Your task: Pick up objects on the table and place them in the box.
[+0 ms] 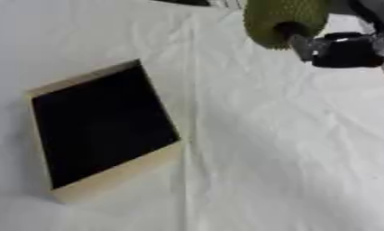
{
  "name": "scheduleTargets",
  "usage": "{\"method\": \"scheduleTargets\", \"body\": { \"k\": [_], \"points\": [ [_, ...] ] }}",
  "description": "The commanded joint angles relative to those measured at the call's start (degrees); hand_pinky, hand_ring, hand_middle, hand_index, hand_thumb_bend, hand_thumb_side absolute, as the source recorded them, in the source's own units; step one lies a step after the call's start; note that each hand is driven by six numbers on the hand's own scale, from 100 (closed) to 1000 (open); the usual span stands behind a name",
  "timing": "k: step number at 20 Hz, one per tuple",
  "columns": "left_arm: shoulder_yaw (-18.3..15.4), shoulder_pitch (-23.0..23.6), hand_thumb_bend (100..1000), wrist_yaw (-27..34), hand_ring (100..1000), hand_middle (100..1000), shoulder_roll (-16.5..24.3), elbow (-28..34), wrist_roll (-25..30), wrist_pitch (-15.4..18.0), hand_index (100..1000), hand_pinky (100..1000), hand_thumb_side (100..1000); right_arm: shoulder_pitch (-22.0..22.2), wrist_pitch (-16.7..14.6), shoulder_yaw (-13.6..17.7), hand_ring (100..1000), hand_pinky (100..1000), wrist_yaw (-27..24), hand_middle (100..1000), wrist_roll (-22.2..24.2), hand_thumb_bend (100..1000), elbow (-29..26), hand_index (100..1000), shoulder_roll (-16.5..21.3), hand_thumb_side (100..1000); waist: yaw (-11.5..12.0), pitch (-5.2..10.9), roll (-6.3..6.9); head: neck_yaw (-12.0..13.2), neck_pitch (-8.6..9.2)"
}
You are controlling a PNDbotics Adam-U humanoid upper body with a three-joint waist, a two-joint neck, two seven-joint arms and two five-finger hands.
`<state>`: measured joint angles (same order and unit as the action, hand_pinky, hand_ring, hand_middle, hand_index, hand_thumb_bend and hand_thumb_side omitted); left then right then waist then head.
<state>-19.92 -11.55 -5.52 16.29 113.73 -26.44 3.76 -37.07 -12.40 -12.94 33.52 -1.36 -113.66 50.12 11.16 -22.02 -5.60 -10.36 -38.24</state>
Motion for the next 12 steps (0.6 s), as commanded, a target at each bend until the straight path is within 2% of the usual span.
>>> {"method": "scheduleTargets", "body": {
  "k": [1, 2, 4, 6, 9, 12],
  "points": [
    [0.2, -0.4, 241, 0.5, 505, 574, 0.6, 0.9, 0.5, 0.1, 702, 500, 587, -3.5, 0.7, -2.1, 432, 697, 2.3, 518, 2.3, 130, -0.9, 725, -2.5, 330, 0.3, 1.50, 0.24, -0.6, -0.33],
    [0.3, -0.5, 241, 0.5, 505, 574, 0.5, 0.9, 0.5, 0.0, 702, 500, 587, -4.8, 1.3, -3.0, 428, 697, 2.9, 516, 3.1, 127, -0.9, 724, -3.8, 327, 0.4, 1.51, 0.24, -0.8, -0.34],
    [-0.1, -0.5, 241, 0.5, 505, 574, 0.5, 0.9, 0.3, 0.0, 702, 499, 587, -12.0, 5.0, -5.5, 415, 685, 3.8, 509, 8.1, 116, -0.9, 719, -10.6, 305, -0.4, 1.21, 0.19, 0.2, -0.10],
    [-0.4, -0.5, 241, 0.4, 505, 574, 0.4, 0.9, 0.0, 0.1, 702, 499, 587, -16.0, 8.4, -7.4, 407, 679, 4.8, 506, 13.1, 115, -0.9, 718, -16.7, 286, -0.7, 1.03, 0.20, 0.7, 0.00],
    [-0.4, -0.6, 241, 0.4, 505, 574, 0.3, 0.9, -0.2, 0.1, 702, 499, 587, -17.8, 10.3, -9.2, 402, 690, 7.7, 503, 17.0, 131, -0.6, 717, -22.9, 258, -0.4, 0.91, 0.13, 0.6, 0.04],
    [-0.4, -0.7, 241, 0.5, 505, 574, 0.1, 0.9, -0.2, 0.0, 702, 500, 587, -18.2, 10.6, -10.5, 399, 716, 11.7, 501, 18.6, 147, 1.0, 716, -28.1, 241, -0.1, 0.87, 0.02, 0.5, 0.08]
  ]
}}
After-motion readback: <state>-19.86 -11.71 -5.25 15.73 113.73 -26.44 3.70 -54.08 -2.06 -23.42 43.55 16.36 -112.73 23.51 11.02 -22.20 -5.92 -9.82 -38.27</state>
